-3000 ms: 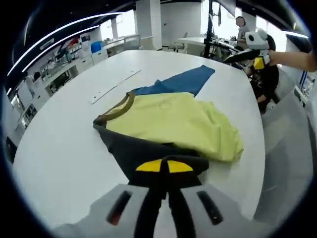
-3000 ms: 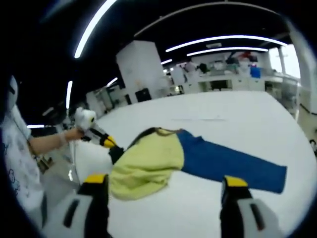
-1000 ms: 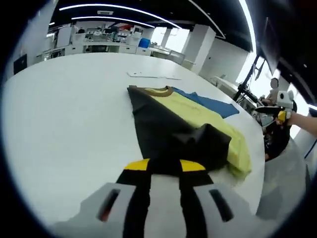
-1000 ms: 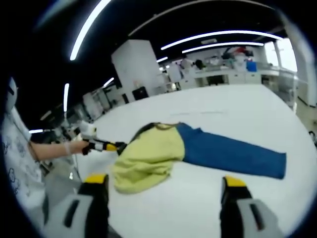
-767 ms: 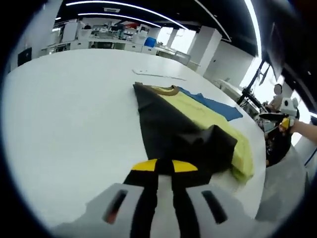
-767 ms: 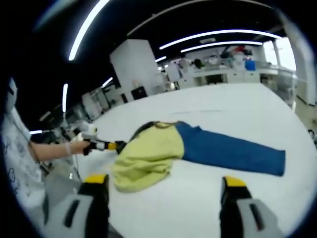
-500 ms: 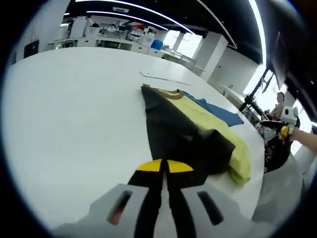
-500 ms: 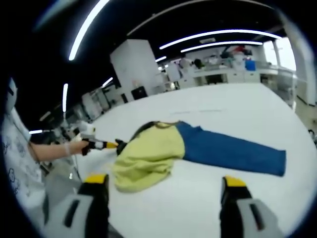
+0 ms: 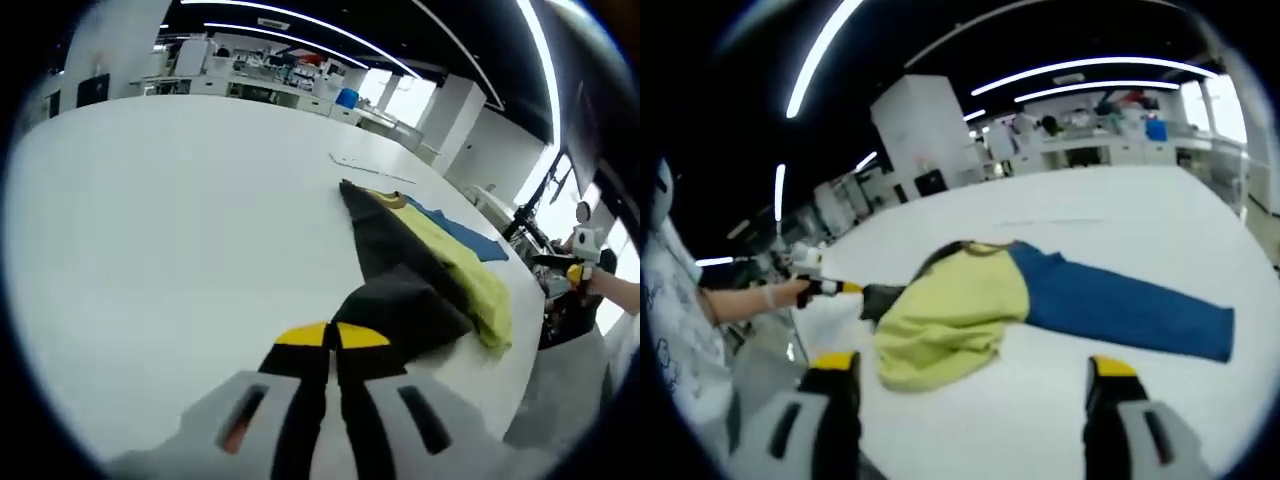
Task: Fold the garment on the visible template until the final outline fits inside the template.
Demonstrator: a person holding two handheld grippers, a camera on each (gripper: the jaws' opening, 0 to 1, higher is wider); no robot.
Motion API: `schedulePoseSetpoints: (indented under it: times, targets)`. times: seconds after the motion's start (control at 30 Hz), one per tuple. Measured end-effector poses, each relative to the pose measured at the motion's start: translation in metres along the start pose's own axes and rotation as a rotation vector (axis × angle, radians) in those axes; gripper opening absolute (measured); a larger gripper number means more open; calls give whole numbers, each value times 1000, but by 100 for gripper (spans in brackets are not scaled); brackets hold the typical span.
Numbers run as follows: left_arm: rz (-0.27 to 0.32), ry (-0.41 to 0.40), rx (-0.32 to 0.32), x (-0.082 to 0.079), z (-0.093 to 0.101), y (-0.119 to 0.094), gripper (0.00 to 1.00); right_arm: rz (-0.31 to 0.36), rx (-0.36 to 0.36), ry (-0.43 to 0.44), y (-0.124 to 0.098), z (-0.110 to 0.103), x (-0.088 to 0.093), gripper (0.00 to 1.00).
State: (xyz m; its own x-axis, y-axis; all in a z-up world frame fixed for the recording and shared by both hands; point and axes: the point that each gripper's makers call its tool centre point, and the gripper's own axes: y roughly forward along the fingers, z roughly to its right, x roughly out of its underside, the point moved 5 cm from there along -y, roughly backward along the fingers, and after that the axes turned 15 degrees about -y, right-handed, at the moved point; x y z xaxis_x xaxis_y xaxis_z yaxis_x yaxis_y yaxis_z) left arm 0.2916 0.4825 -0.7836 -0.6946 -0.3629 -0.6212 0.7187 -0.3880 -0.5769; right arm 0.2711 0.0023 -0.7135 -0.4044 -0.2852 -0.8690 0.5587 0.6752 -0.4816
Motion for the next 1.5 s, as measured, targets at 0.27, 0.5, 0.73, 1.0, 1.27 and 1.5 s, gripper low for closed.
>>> schedulePoseSetpoints:
  times: [0.27,0.5,0.73,1.0,1.27,1.5]
  targets:
    - [-8,-6,-86,3,-26,-32,0,-5,-20,-2,8,-3,-1,93]
    - [32,-103,-190,-5,-69,-48,0,-13,-27,6,11,-1,1,93]
    - [59,-114,-273,-30,-109,-52,0,-21,-18,14,10,1,2,93]
    - [73,-133,-371,-43,-137,-47,0,-36,-6,35,9,4,11,93]
    - [54,-119,-446,-61,-167,-46,0,-47,10,60,6,10,19,93]
    - [59,-87,-411,-59,-161,-44,0,-37,22,82,8,8,21,93]
